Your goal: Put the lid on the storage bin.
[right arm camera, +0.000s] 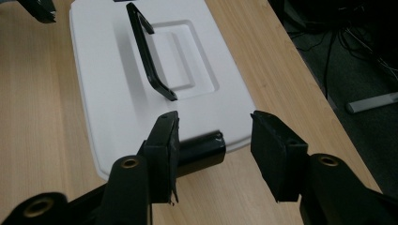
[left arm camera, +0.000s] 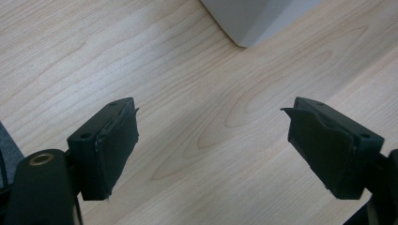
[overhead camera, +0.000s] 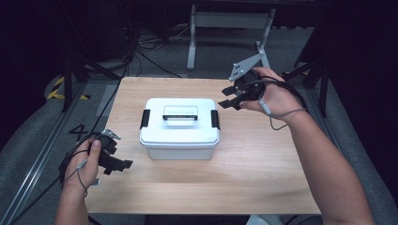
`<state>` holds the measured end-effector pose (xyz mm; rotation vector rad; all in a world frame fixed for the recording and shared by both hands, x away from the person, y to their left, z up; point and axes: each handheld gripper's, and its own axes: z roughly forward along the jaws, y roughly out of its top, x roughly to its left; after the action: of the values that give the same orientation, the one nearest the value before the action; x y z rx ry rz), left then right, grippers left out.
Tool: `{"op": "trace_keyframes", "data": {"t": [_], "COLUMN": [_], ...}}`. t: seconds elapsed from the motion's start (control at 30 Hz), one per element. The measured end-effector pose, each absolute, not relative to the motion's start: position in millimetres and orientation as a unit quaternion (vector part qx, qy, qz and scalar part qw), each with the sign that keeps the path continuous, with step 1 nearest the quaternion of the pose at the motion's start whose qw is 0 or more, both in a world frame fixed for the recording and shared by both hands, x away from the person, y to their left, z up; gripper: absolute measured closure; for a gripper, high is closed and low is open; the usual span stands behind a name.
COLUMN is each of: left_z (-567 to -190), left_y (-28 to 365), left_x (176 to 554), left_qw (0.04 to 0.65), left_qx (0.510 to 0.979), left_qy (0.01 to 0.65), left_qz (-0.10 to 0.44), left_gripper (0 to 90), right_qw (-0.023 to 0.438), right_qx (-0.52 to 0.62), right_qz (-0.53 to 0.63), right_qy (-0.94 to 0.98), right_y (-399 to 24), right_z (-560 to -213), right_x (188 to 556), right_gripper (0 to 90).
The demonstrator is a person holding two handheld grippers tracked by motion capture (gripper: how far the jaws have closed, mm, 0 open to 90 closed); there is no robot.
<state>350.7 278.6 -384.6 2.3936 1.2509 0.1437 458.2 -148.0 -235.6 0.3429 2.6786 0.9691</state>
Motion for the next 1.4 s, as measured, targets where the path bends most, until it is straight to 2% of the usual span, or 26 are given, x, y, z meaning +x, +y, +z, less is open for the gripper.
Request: {"op": "trace_keyframes", "data": {"t": [0.7, 1.4], "left_z": [-386.4, -390.4], "left_y": [282.5, 285.7], "left_x": [348.4, 349.5], "left_qw": [0.211, 0.204], "left_qx": [0.864, 0.862], "left_qy": [0.454, 0.459], "left_qz": [0.056, 0.060], "left_gripper": [17.0, 17.1], "right_qw": [0.137, 0.124], "right_qx": [0.144, 0.194], "right_qz": [0.324, 0.328], "right_qy": [0.925, 0.916], "right_y": [-205.3, -256.5], "right_z": [-254.7, -321.8], "right_x": [452.6, 452.0], "right_gripper": [50.5, 49.5]}}
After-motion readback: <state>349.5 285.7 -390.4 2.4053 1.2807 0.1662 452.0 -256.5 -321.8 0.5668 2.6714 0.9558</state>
